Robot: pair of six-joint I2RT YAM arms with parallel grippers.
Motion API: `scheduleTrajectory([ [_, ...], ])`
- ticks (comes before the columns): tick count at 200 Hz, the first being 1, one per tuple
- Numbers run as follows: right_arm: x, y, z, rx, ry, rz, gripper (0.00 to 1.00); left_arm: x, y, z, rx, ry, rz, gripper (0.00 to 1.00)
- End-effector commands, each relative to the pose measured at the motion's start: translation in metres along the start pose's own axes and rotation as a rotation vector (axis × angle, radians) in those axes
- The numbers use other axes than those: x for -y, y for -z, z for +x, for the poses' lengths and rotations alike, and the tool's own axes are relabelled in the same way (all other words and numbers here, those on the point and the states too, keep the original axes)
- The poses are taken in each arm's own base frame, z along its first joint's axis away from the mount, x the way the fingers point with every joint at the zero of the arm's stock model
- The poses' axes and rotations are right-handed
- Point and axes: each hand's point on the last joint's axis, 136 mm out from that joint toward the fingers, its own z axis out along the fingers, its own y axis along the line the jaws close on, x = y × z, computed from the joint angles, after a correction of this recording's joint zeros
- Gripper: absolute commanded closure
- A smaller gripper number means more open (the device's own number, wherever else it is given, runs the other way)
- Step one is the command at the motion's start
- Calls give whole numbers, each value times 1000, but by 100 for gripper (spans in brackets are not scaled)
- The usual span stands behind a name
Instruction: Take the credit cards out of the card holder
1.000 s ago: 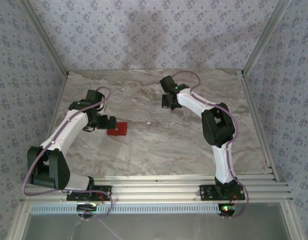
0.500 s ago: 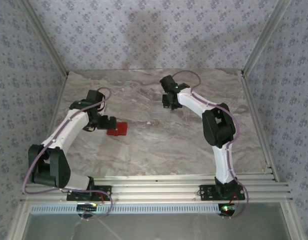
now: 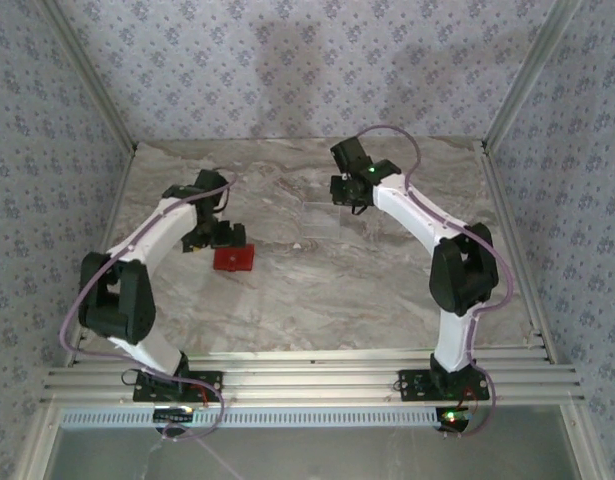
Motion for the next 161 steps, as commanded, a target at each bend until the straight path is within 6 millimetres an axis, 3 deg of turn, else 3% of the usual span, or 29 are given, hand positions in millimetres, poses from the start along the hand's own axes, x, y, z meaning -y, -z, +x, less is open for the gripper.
scheduleTrajectory([
  [1,5,13,8,-12,22,0,73,12,-7,-14,-5,15,-36,0],
  [48,18,22,18,-10,13,3,71,13,-42,-23,-76,-2,-123,0],
  [91,27,23,24,-16,-2,3,71,15,-68,-14,-137,2,-99,0],
  [161,28,21,28,-26,-6,-4,71,6,-90,3,-194,6,-105,0],
])
